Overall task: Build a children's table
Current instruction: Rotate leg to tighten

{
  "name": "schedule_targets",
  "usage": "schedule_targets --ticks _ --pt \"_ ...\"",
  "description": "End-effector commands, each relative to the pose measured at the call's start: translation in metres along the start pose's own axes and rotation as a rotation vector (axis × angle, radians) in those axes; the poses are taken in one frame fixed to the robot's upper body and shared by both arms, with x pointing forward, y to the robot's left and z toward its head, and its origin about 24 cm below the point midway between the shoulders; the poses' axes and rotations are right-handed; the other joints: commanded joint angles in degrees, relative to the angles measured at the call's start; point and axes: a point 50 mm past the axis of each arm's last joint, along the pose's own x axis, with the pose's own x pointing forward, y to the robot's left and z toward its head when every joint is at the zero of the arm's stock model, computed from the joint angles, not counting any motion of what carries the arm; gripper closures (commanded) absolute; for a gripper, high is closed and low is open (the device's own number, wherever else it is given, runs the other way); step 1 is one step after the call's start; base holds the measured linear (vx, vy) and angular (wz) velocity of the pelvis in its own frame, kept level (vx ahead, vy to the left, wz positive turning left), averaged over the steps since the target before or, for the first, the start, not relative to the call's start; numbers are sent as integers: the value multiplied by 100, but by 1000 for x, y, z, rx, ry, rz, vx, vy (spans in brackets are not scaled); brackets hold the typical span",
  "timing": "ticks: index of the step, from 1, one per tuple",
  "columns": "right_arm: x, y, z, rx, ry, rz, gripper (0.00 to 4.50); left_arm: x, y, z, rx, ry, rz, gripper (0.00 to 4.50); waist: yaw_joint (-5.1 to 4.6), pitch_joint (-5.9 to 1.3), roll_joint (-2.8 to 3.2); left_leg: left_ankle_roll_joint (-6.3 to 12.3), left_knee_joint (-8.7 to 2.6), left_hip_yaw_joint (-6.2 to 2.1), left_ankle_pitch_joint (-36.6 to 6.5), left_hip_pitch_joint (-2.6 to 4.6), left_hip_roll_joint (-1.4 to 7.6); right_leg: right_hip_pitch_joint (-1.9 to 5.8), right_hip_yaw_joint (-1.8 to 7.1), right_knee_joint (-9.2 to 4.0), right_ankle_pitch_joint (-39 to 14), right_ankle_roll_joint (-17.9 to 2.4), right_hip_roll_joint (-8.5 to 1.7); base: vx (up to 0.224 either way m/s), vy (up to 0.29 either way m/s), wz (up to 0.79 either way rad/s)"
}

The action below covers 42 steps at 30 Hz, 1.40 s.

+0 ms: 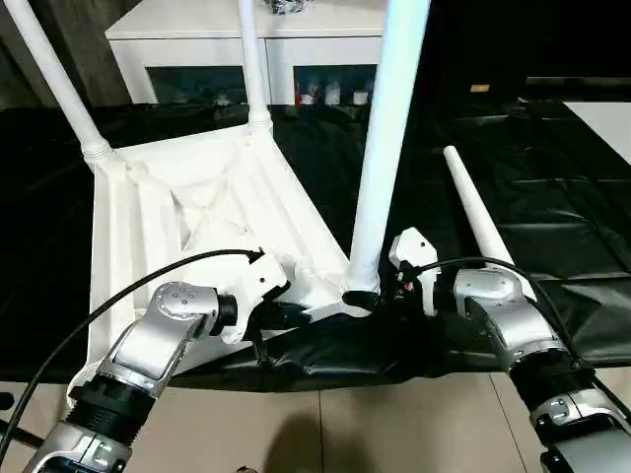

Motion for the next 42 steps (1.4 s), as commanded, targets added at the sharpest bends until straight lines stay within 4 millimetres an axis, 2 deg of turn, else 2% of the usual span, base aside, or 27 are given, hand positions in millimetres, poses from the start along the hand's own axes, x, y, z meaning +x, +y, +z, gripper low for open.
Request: schedule_targets --ticks 1,4,5,7,8,10,11,12,16,18,20,21,25,27,28,29,30,31,32,33,34,35,36,37,38,42 --pt "7 -4 -1 37 -10 -119 178 8 -5 8 4 -34 -25 450 5 -360 -33 424 -377 -27 -954 85 186 292 194 -343 -475 -1622 -313 0 0 0" --pt "16 -7 -4 120 -27 -274 178 17 5 7 -35 -17 103 450 -61 -335 -44 251 -411 -37 -1128 84 172 294 199 -386 -865 -1515 -318 0 0 0" --pt "21 -8 -4 163 -33 -342 178 22 9 7 -58 -13 163 450 -70 -321 -35 177 -420 -33 -1277 114 173 264 208 -428 -1125 -1441 -316 0 0 0" --pt "25 -9 -5 204 -35 -409 178 26 13 8 -81 -11 214 450 -71 -325 -48 109 -429 -42 -1346 106 166 272 211 -436 -1299 -1347 -321 0 0 0" --pt "35 -9 -9 296 -13 -545 178 37 17 12 -129 -17 299 450 -87 -302 -30 63 -440 -37 -1435 121 161 238 220 -461 -1458 -1293 -309 0 0 0" --pt "43 -6 -13 358 19 -650 178 47 19 16 -173 -18 363 450 -95 -305 -48 -39 -450 -53 -1582 133 145 248 210 -489 -1755 -1212 -322 0 0 0" --pt "49 -5 -14 391 34 -713 178 54 20 19 -197 -15 400 450 -104 -290 -24 -90 -461 -54 -1678 152 150 211 219 -518 -1923 -1141 -324 0 0 0" --pt "52 -4 -15 408 42 -750 178 58 20 20 -208 -12 422 450 -116 -278 -41 -130 -462 -61 -1866 168 136 192 213 -553 -2186 -1047 -325 0 0 0" --pt "71 4 -7 413 57 -827 178 75 18 28 -214 -11 497 450 -112 -301 -24 -127 -474 -76 -1974 173 134 188 221 -562 -2036 -927 -314 0 0 0" --pt "80 7 4 387 11 -771 178 80 17 32 -205 -16 500 450 -90 -305 -41 -39 -470 -67 -1950 157 124 196 222 -573 -1991 -887 -317 0 0 0" --pt "81 6 10 364 -18 -756 108 81 17 34 -196 -24 490 450 -72 -311 -39 12 -480 -72 -1832 128 124 217 224 -559 -1906 -865 -322 0 0 0" --pt "81 6 11 362 -21 -755 108 80 17 35 -194 -25 488 450 -67 -316 -40 30 -478 -71 -1776 125 129 217 227 -553 -1827 -876 -327 0 0 0" --pt "70 -4 16 322 -61 -769 73 74 17 33 -150 -33 415 450 -104 -317 -56 68 -498 -91 -1721 62 121 262 210 -543 -1837 -855 -337 0 0 0" --pt "61 -10 16 305 -72 -754 60 68 15 29 -108 -23 356 450 -122 -321 -51 96 -482 -83 -1679 84 138 246 216 -543 -1724 -949 -343 0 0 0" --pt "59 -12 16 298 -74 -746 60 67 15 28 -94 -20 339 450 -127 -324 -54 117 -478 -77 -1626 71 135 256 219 -534 -1656 -979 -342 0 0 0" --pt "53 -14 14 230 -54 -713 60 62 14 23 -84 -6 316 450 -120 -327 -37 148 -472 -62 -1551 87 139 238 225 -529 -1543 -1043 -336 0 0 0" --pt "45 -15 12 163 -34 -665 60 58 13 19 -72 3 284 450 -99 -334 -46 168 -463 -58 -1525 104 143 241 218 -530 -1498 -1063 -337 0 0 0" --pt "39 -15 9 115 -15 -619 60 53 13 16 -72 15 265 450 -85 -326 -55 219 -453 -45 -1409 80 147 260 225 -517 -1371 -1086 -334 0 0 0" --pt "34 -15 6 97 -2 -566 60 49 13 12 -76 26 252 450 -59 -327 -18 238 -448 -45 -1360 83 154 267 220 -497 -1286 -1126 -325 0 0 0" --pt "34 -15 6 97 -2 -566 60 49 13 12 -76 26 252 450 -63 -336 -22 257 -447 -43 -1291 75 165 265 224 -476 -1140 -1182 -325 0 0 0" --pt "24 -12 2 82 10 -457 60 42 12 9 -63 29 215 450 -62 -332 -1 260 -452 -45 -1295 76 160 268 217 -470 -1098 -1215 -310 0 0 0" --pt "14 -9 0 54 23 -345 60 35 10 7 -38 24 165 450 -39 -343 -20 305 -438 -52 -1278 77 175 291 217 -451 -913 -1241 -310 0 0 0" --pt "11 -7 -1 43 27 -306 60 33 9 7 -27 20 146 450 -32 -341 -11 321 -449 -62 -1233 64 185 312 215 -431 -800 -1264 -312 0 0 0" --pt "2 -2 -2 14 40 -199 60 27 5 7 6 3 82 450 -17 -343 15 349 -442 -62 -1224 81 192 300 214 -426 -669 -1317 -303 0 0 0" --pt "-7 3 -4 -12 54 -101 60 21 0 9 35 -23 0 450 -15 -357 8 382 -428 -59 -1188 85 199 314 213 -398 -462 -1384 -301 0 0 0" --pt "-17 7 -2 -39 66 -12 60 10 -8 11 31 -42 -103 450 -14 -366 17 519 -399 -35 -1023 83 199 302 202 -352 -96 -1621 -293 0 0 0"
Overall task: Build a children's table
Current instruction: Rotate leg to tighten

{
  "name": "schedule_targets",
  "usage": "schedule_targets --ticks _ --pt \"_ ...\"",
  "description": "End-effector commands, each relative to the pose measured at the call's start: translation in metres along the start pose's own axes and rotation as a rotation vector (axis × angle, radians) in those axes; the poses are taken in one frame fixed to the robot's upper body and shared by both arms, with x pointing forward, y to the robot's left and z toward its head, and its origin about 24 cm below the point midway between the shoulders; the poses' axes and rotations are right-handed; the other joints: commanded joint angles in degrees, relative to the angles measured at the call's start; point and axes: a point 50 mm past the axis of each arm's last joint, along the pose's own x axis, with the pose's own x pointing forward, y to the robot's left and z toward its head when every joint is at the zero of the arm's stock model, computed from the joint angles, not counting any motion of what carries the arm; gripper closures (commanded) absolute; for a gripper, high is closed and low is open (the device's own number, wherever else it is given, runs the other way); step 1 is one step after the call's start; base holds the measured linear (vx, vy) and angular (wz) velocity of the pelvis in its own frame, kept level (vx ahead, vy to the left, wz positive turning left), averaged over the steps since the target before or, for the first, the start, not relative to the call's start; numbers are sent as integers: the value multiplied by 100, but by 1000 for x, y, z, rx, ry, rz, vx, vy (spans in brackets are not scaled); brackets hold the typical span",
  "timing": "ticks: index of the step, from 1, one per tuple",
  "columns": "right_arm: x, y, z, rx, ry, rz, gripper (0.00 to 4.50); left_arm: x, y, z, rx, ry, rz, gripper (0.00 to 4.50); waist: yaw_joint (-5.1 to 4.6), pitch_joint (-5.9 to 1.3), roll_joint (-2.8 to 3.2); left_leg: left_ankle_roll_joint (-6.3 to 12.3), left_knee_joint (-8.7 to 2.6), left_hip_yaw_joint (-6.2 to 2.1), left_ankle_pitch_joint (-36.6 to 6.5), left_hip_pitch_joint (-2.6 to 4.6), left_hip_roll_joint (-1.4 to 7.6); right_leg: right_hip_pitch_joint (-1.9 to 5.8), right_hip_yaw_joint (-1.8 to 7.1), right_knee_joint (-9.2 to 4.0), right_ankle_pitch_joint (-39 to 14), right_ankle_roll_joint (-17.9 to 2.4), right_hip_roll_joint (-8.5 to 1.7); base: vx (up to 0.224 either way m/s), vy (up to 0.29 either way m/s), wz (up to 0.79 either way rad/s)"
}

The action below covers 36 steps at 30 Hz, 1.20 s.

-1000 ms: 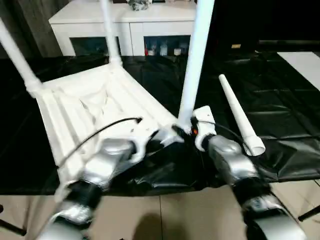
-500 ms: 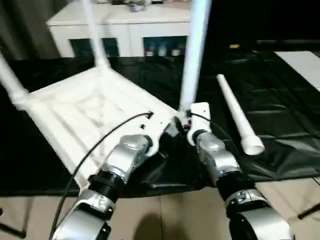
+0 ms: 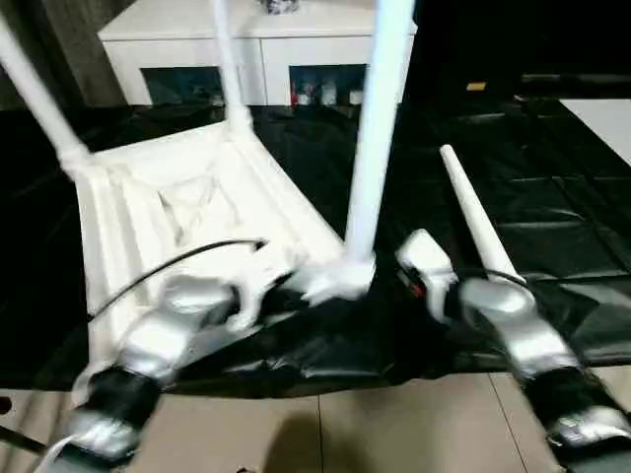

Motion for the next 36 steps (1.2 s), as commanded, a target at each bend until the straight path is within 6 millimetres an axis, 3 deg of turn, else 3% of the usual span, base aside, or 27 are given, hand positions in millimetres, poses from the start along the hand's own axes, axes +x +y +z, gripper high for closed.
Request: schedule_targets --ticks 1,5,6,10,12,13,17,23,28,30,31,36 --pt "3 6 14 -33 -45 86 60 4 -14 11 40 -33 -143 450 6 -349 9 540 -371 -28 -1032 98 219 280 187 -324 -126 -1668 -295 0 0 0" --pt "3 6 19 -37 -70 106 60 1 -13 10 46 -26 -145 450 58 -317 1 379 -395 -10 -1368 148 234 240 210 -378 -666 -1633 -307 0 0 0" --pt "2 6 20 -37 -76 118 60 1 -13 10 47 -26 -149 450 66 -315 -35 326 -405 -11 -1402 134 231 255 211 -385 -778 -1581 -308 0 0 0" --pt "3 10 20 -40 -79 162 60 -1 -14 9 47 -30 -161 450 94 -312 -29 253 -416 -24 -1387 122 228 259 218 -380 -908 -1444 -318 0 0 0" --pt "4 11 19 -46 -63 179 60 -1 -14 9 43 -29 -157 450 100 -327 -28 255 -404 -27 -1271 116 226 267 214 -365 -794 -1449 -317 0 0 0" --pt "4 11 17 -51 -55 179 77 -1 -14 9 42 -28 -157 450 99 -330 -63 272 -399 -22 -1214 111 223 270 213 -361 -728 -1454 -313 0 0 0" --pt "5 8 19 -38 -70 162 105 -1 -14 9 41 -28 -154 450 122 -342 -55 354 -373 -18 -988 99 211 278 209 -331 -502 -1495 -314 0 0 0" --pt "5 8 21 -38 -79 164 166 -2 -14 8 39 -25 -153 450 135 -340 -47 361 -372 -17 -1015 105 213 278 204 -333 -563 -1497 -312 0 0 0" --pt "6 8 20 -35 -86 162 178 -2 -14 8 36 -23 -159 450 132 -346 -47 337 -369 -19 -1014 108 210 279 205 -328 -537 -1488 -308 0 0 0" --pt "9 8 20 -26 -96 122 178 -2 -14 7 34 -22 -160 450 129 -347 -38 347 -363 -17 -974 102 207 279 206 -325 -487 -1503 -314 0 0 0" --pt "14 4 19 -10 -102 21 178 0 -13 7 24 -28 -137 450 122 -348 -41 343 -365 -20 -974 95 204 285 202 -324 -496 -1509 -313 0 0 0" --pt "33 -2 16 144 -143 -247 179 16 -1 8 -9 -14 41 450 -4 -321 -31 91 -410 -35 -1282 111 190 267 205 -379 -983 -1402 -311 0 0 0"
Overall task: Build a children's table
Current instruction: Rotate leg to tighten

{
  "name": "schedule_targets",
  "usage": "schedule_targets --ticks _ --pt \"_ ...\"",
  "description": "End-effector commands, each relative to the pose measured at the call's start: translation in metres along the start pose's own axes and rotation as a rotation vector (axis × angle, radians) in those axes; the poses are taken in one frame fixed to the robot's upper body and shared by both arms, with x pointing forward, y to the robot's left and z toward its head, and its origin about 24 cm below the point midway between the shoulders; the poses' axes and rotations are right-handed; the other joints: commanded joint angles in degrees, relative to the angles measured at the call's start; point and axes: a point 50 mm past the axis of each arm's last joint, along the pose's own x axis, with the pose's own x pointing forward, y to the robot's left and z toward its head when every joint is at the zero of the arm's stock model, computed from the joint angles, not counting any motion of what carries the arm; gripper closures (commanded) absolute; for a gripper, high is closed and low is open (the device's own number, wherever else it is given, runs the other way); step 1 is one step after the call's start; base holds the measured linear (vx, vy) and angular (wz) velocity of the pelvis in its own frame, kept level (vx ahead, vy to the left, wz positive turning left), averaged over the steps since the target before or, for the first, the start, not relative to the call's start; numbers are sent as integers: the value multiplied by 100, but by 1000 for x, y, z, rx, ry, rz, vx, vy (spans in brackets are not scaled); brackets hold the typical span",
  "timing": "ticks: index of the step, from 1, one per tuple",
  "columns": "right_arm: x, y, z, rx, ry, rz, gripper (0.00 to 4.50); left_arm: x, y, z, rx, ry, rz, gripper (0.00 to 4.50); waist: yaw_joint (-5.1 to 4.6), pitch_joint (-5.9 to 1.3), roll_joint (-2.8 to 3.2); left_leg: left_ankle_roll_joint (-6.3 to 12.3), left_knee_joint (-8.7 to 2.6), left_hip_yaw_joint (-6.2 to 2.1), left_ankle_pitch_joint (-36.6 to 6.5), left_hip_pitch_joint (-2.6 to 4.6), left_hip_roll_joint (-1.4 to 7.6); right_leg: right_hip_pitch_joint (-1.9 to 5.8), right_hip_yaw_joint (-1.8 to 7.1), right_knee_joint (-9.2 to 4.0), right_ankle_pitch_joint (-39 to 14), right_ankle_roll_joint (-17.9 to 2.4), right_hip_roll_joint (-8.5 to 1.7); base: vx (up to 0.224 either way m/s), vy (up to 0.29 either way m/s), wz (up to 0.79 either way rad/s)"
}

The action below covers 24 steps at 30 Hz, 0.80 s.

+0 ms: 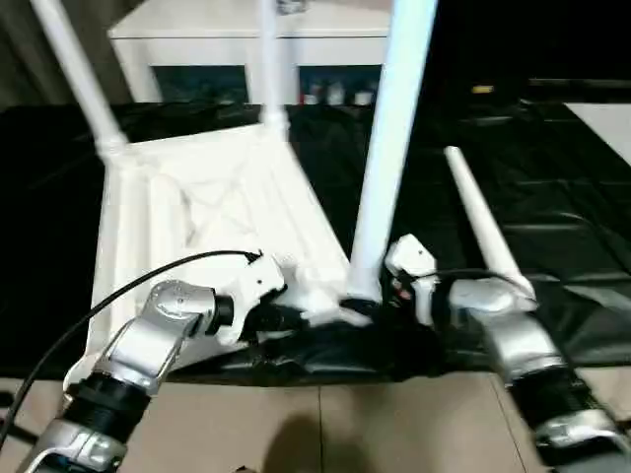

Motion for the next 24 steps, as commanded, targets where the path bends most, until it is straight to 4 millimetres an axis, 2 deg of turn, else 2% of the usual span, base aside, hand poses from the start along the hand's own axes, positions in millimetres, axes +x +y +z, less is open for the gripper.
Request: schedule_targets --ticks 1,2,3,4,6,7,9,10,11,12,13,15,16,17,18,21,22,23,24 --pt "11 -8 3 67 -3 -218 180 14 3 6 -23 -3 81 450 -17 -330 8 44 -442 -66 -1357 97 172 269 190 -414 -1138 -1341 -311 0 0 0" --pt "14 -8 2 92 3 -257 180 18 5 7 -34 -3 112 450 -36 -322 2 -15 -450 -66 -1442 121 178 242 197 -446 -1277 -1291 -314 0 0 0" --pt "16 -8 2 110 7 -282 180 20 6 8 -42 -3 132 450 -46 -324 -8 -36 -443 -61 -1448 116 162 246 199 -444 -1316 -1274 -307 0 0 0" --pt "18 -8 1 123 12 -311 180 22 7 9 -52 -5 148 450 -56 -331 -3 -53 -452 -75 -1473 103 157 261 191 -446 -1402 -1229 -317 0 0 0" --pt "29 -6 -1 177 39 -450 180 34 11 15 -111 -10 252 450 -66 -322 2 -33 -443 -57 -1522 114 159 224 209 -471 -1461 -1190 -320 0 0 0" --pt "33 -5 -2 196 53 -500 180 39 12 17 -133 -10 296 450 -80 -317 -2 -89 -450 -64 -1516 114 149 229 198 -477 -1531 -1179 -308 0 0 0" --pt "41 -2 -3 243 73 -586 180 47 15 21 -165 -10 381 450 -77 -323 13 -128 -444 -64 -1589 146 149 198 204 -503 -1642 -1133 -314 0 0 0" --pt "49 2 -1 263 84 -641 180 54 17 25 -176 -18 445 450 -84 -334 -15 -110 -444 -67 -1505 123 144 223 205 -497 -1527 -1113 -314 0 0 0" --pt "55 6 2 257 78 -647 180 58 18 27 -178 -23 479 450 -65 -347 1 -103 -435 -65 -1457 133 135 214 201 -487 -1411 -1086 -304 0 0 0" --pt "58 8 5 247 72 -640 180 60 17 29 -175 -25 490 450 -56 -349 -20 -33 -421 -54 -1410 127 128 218 206 -486 -1265 -1092 -305 0 0 0" --pt "60 10 6 241 69 -635 180 61 17 29 -173 -26 494 450 -39 -348 -15 -1 -426 -58 -1373 114 132 228 204 -483 -1237 -1083 -317 0 0 0" --pt "67 15 15 220 35 -592 124 65 16 34 -161 -40 495 450 -22 -372 -26 107 -408 -55 -1187 78 120 261 200 -457 -1061 -1058 -318 0 0 0" --pt "67 16 16 219 30 -587 124 65 16 34 -160 -41 493 450 -1 -372 -18 179 -401 -50 -1071 68 124 262 201 -454 -947 -1063 -325 0 0 0" --pt "69 16 21 218 -4 -565 110 66 15 37 -147 -54 471 450 3 -370 -35 227 -398 -44 -1041 60 122 264 197 -456 -940 -1066 -320 0 0 0" --pt "68 14 24 214 -19 -563 101 65 14 37 -143 -59 450 450 1 -373 -15 258 -399 -45 -1099 54 122 265 197 -457 -1008 -1057 -330 0 0 0" --pt "64 8 25 201 -29 -572 89 62 12 35 -125 -61 408 450 -84 -362 -26 238 -446 -94 -1097 -27 119 324 148 -449 -1194 -978 -334 0 0 0" --pt "62 5 25 190 -31 -579 68 61 11 34 -111 -61 382 450 -103 -365 -11 219 -439 -93 -1196 15 128 288 155 -473 -1322 -981 -335 0 0 0" --pt "58 0 25 169 -31 -585 59 59 10 30 -108 -52 357 450 -100 -374 -27 220 -416 -73 -1196 56 137 262 177 -477 -1235 -1043 -337 0 0 0" --pt "51 -7 22 125 -15 -575 53 55 9 25 -98 -51 313 450 -83 -380 -29 255 -410 -75 -1057 49 144 278 177 -441 -994 -1131 -335 0 0 0"
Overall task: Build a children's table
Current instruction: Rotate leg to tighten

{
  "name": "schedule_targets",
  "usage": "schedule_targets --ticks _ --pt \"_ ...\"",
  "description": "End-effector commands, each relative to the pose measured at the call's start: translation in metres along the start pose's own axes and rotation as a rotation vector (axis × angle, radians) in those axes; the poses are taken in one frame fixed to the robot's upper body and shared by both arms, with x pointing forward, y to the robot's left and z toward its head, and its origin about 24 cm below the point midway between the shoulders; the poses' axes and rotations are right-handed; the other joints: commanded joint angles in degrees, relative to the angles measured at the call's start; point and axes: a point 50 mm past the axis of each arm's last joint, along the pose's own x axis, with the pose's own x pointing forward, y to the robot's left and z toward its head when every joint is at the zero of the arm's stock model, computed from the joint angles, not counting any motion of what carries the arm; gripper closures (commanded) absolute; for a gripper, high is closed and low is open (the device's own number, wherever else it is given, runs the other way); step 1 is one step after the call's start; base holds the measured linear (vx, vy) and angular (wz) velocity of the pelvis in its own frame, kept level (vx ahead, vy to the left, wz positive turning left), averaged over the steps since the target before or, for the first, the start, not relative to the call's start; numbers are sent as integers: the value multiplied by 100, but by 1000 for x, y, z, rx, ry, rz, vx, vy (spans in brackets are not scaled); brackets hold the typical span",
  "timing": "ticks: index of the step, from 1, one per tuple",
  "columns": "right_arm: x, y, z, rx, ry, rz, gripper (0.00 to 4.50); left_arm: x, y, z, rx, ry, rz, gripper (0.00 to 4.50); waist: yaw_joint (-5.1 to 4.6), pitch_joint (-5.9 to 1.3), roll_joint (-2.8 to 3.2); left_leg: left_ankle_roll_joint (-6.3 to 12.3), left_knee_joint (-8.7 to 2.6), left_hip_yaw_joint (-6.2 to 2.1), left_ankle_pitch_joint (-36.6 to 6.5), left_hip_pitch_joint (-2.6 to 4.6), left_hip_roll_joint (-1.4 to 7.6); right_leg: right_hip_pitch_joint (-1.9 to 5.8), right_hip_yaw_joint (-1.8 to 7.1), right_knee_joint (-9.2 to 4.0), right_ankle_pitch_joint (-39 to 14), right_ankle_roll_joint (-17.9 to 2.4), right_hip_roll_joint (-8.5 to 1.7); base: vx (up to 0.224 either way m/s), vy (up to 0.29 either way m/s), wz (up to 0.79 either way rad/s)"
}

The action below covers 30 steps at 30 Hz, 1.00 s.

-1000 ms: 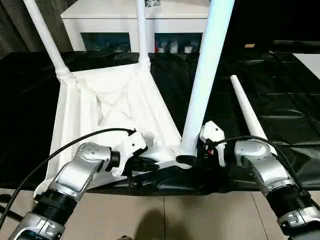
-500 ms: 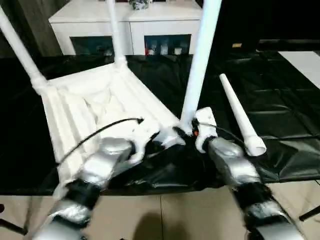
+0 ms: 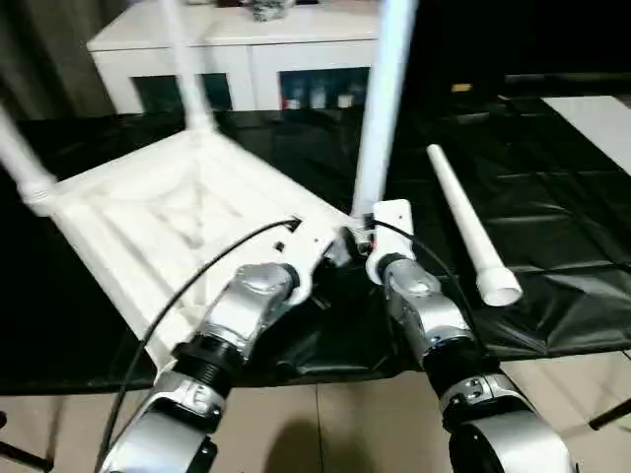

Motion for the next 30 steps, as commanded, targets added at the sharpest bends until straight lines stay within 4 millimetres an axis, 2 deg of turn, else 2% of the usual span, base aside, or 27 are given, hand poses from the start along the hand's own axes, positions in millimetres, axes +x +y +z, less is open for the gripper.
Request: schedule_targets --ticks 1,3,5,6,10,11,12,14,15,16,21,30 --pt "-3 -15 2 -112 -12 55 53 -10 -2 -13 -1 -12 -104 450 51 -343 -91 281 -389 -48 -989 45 160 292 178 -416 -883 -1196 -326 0 0 0" --pt "-7 -23 0 -133 -8 115 53 -15 -1 -17 22 -18 -142 450 79 -335 -84 367 -370 -20 -1021 63 157 277 183 -412 -757 -1295 -313 0 0 0" --pt "-13 -31 -1 -140 -16 179 53 -21 1 -22 35 -9 -175 450 98 -320 -66 397 -382 -23 -1057 53 172 282 190 -420 -827 -1281 -322 0 0 0" --pt "-16 -35 -1 -135 -18 217 53 -24 2 -24 51 -9 -195 450 104 -318 -80 395 -385 -20 -1090 64 178 274 194 -420 -846 -1286 -319 0 0 0" --pt "-24 -41 -1 -132 -21 310 53 -32 3 -28 82 -9 -255 450 147 -314 -70 343 -405 -30 -1232 86 202 269 199 -422 -979 -1282 -319 0 0 0" --pt "-37 -46 -3 -196 -5 483 53 -43 3 -30 100 -22 -344 450 151 -305 2 305 -417 -30 -1397 111 201 256 191 -443 -1038 -1288 -295 0 0 0" --pt "-44 -47 -5 -221 12 567 53 -48 3 -29 103 -30 -383 450 158 -296 -39 299 -422 -32 -1415 91 216 274 204 -427 -1010 -1269 -307 0 0 0" --pt "-57 -49 -7 -262 36 703 53 -56 3 -28 103 -42 -445 450 183 -305 -36 348 -417 -39 -1417 86 222 289 199 -417 -977 -1274 -305 0 0 0" --pt "-59 -50 -7 -273 43 728 53 -58 3 -27 105 -40 -460 450 183 -300 -7 363 -416 -29 -1373 77 212 274 199 -415 -968 -1304 -302 0 0 0" --pt "-64 -52 -8 -279 59 775 53 -61 4 -27 117 -31 -484 450 173 -299 -15 367 -417 -27 -1383 77 206 271 196 -421 -981 -1313 -291 0 0 0" --pt "-65 -53 -4 -284 44 803 53 -63 6 -28 135 -24 -505 450 149 -295 -31 335 -411 -27 -1396 78 206 263 201 -436 -1142 -1392 -318 0 0 0" --pt "-64 -50 0 -326 46 845 53 -65 4 -27 133 -27 -526 450 162 -317 -35 388 -390 -27 -1158 75 204 279 191 -398 -842 -1455 -308 0 0 0"
